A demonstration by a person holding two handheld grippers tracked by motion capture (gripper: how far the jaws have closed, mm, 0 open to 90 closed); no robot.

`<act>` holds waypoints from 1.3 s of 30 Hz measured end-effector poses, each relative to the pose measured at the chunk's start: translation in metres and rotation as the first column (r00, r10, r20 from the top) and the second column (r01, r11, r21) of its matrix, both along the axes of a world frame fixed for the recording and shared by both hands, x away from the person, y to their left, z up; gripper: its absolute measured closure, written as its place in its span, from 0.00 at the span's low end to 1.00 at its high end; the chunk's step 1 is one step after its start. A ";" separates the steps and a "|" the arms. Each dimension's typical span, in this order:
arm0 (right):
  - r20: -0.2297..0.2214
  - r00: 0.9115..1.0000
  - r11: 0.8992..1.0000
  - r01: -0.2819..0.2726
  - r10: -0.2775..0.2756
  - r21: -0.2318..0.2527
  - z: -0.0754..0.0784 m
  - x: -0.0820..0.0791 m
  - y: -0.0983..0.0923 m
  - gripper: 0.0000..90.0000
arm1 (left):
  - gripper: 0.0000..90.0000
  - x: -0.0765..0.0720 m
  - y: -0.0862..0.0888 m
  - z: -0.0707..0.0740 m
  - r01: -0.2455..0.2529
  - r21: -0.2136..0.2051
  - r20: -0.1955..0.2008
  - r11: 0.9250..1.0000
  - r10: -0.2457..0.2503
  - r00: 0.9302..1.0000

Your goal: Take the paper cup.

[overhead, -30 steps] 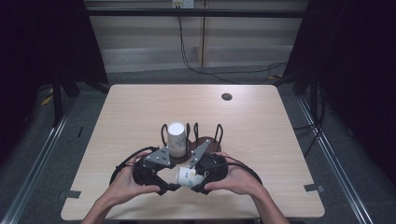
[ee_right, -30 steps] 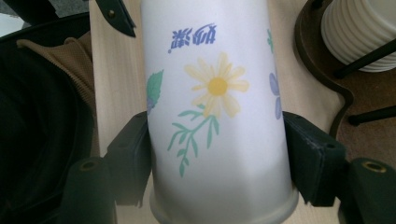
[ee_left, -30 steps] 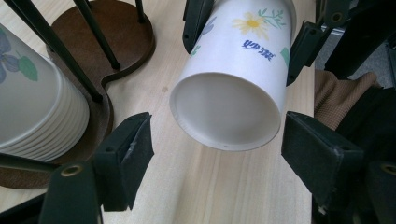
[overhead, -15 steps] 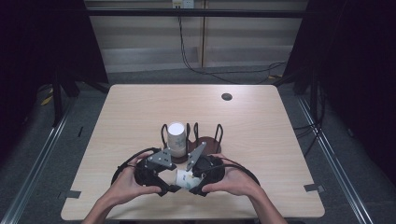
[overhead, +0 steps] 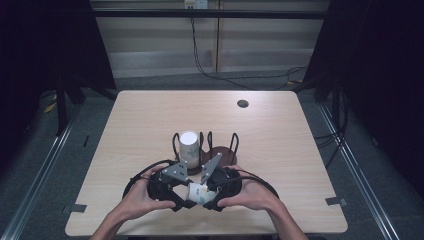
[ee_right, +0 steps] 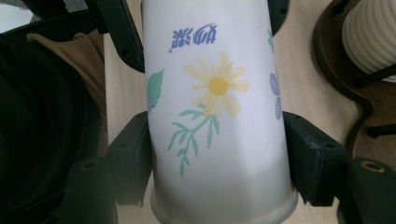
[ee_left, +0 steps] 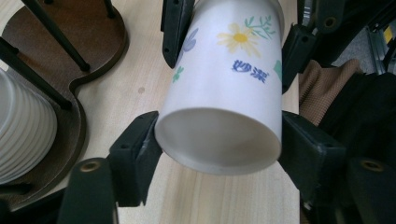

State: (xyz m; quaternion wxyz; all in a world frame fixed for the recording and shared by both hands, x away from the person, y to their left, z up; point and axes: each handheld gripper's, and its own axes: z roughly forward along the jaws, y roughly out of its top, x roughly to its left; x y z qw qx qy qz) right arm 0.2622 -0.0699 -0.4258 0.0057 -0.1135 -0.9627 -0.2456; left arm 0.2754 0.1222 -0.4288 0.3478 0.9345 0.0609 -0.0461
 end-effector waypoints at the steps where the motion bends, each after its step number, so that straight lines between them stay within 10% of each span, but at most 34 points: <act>1: -0.002 1.000 1.000 -0.007 0.007 0.002 0.000 -0.001 0.001 0.35 | 0.36 -0.001 -0.001 0.000 0.006 -0.017 -0.008 1.000 -0.006 1.000; 22: -0.004 0.998 0.998 -0.055 0.055 -0.012 -0.004 -0.006 0.005 0.34 | 0.40 -0.005 -0.002 -0.004 0.031 0.018 -0.033 0.999 -0.031 0.999; 39: 0.047 0.998 0.995 -0.034 0.030 0.094 -0.001 -0.004 -0.011 0.16 | 0.41 -0.004 0.004 -0.001 -0.009 -0.027 -0.027 1.000 0.009 1.000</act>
